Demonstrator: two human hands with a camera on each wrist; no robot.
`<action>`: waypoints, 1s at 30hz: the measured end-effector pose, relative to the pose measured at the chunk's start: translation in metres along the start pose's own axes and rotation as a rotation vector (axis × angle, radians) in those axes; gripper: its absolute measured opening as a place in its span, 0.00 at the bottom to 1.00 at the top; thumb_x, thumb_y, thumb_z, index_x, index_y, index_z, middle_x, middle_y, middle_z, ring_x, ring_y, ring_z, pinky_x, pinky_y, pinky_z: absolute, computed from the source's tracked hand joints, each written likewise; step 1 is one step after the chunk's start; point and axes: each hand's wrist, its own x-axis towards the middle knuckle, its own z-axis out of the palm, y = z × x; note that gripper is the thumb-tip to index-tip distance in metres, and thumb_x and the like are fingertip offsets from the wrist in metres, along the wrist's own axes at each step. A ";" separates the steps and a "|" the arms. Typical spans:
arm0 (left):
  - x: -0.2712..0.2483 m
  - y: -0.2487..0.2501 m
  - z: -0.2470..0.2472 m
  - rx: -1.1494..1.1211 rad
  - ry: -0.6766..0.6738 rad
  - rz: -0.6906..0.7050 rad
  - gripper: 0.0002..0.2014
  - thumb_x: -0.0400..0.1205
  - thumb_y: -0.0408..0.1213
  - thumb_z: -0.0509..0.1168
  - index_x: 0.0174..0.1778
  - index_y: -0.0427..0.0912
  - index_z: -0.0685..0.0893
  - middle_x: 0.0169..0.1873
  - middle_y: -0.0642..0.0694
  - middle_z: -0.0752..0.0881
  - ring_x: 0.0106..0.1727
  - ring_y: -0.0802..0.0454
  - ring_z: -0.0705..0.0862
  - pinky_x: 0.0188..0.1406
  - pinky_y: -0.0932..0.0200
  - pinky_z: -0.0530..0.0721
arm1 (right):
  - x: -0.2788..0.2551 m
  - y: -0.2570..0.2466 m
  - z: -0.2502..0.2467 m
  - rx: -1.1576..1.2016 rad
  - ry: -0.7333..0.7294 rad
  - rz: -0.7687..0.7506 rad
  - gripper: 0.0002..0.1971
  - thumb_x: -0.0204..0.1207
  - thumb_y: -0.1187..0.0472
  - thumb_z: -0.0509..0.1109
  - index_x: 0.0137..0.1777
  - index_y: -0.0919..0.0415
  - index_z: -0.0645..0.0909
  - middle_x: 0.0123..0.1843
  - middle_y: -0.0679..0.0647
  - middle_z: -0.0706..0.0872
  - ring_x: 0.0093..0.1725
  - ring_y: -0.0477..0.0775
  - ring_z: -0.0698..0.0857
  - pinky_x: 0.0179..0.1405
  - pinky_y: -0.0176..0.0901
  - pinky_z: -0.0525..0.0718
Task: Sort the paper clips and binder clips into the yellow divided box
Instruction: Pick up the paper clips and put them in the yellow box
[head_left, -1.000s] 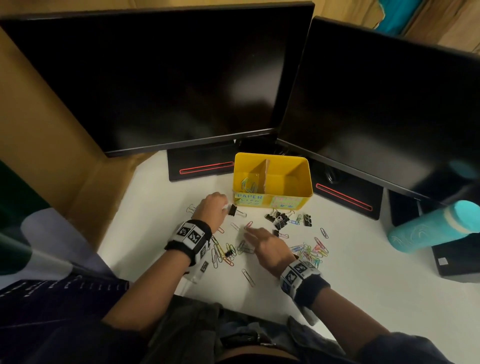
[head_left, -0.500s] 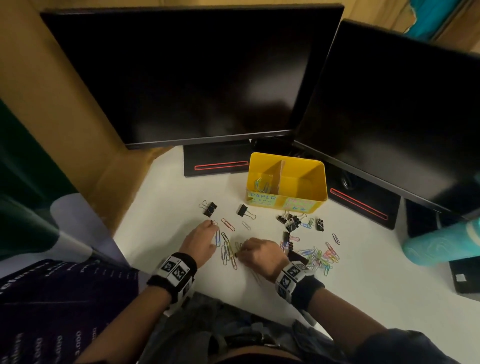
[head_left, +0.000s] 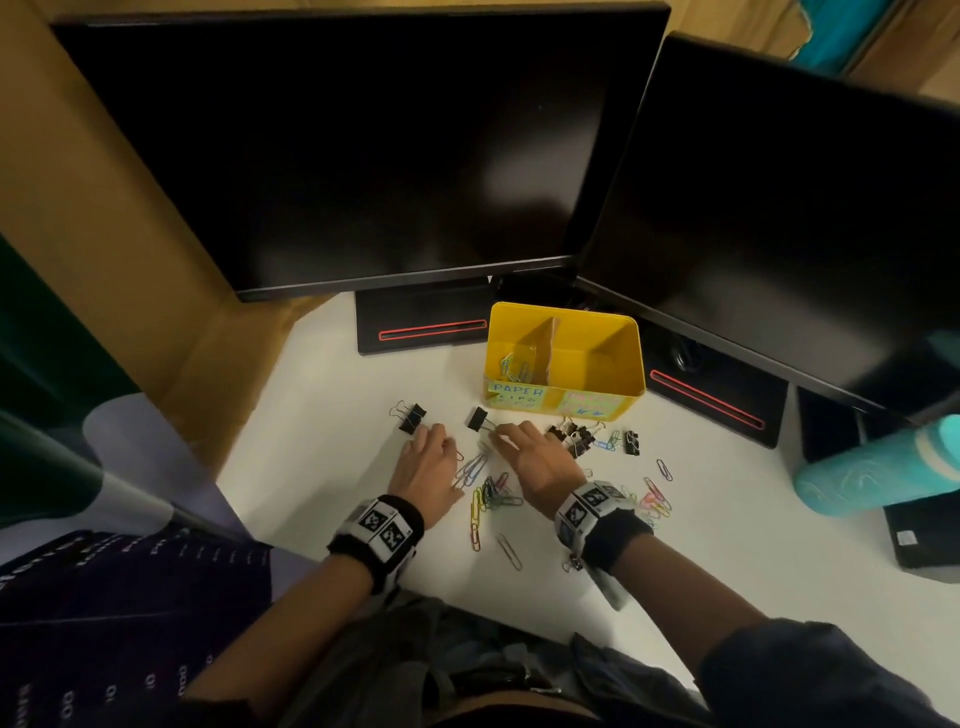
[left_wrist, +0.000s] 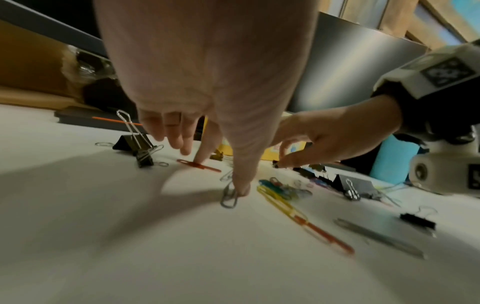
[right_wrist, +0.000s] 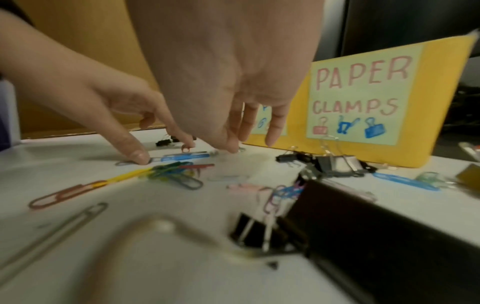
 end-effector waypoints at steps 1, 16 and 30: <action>-0.001 0.000 -0.001 0.051 -0.002 0.006 0.27 0.75 0.50 0.68 0.65 0.37 0.72 0.61 0.41 0.73 0.62 0.43 0.68 0.60 0.51 0.72 | -0.001 -0.003 0.001 -0.015 -0.033 -0.017 0.34 0.71 0.75 0.66 0.77 0.60 0.62 0.75 0.56 0.67 0.67 0.58 0.69 0.60 0.54 0.78; -0.018 0.015 0.026 -0.280 0.086 0.010 0.17 0.71 0.45 0.74 0.48 0.36 0.86 0.50 0.44 0.81 0.55 0.46 0.79 0.41 0.50 0.84 | -0.019 0.003 0.016 0.288 -0.082 0.056 0.27 0.71 0.51 0.73 0.69 0.53 0.73 0.58 0.58 0.75 0.47 0.62 0.82 0.40 0.57 0.86; 0.001 0.005 0.032 -0.098 0.203 0.216 0.08 0.64 0.29 0.78 0.30 0.40 0.84 0.42 0.45 0.86 0.44 0.49 0.83 0.26 0.55 0.85 | -0.029 0.022 -0.013 0.311 0.431 0.086 0.10 0.74 0.58 0.64 0.39 0.61 0.85 0.34 0.55 0.84 0.28 0.55 0.83 0.22 0.48 0.83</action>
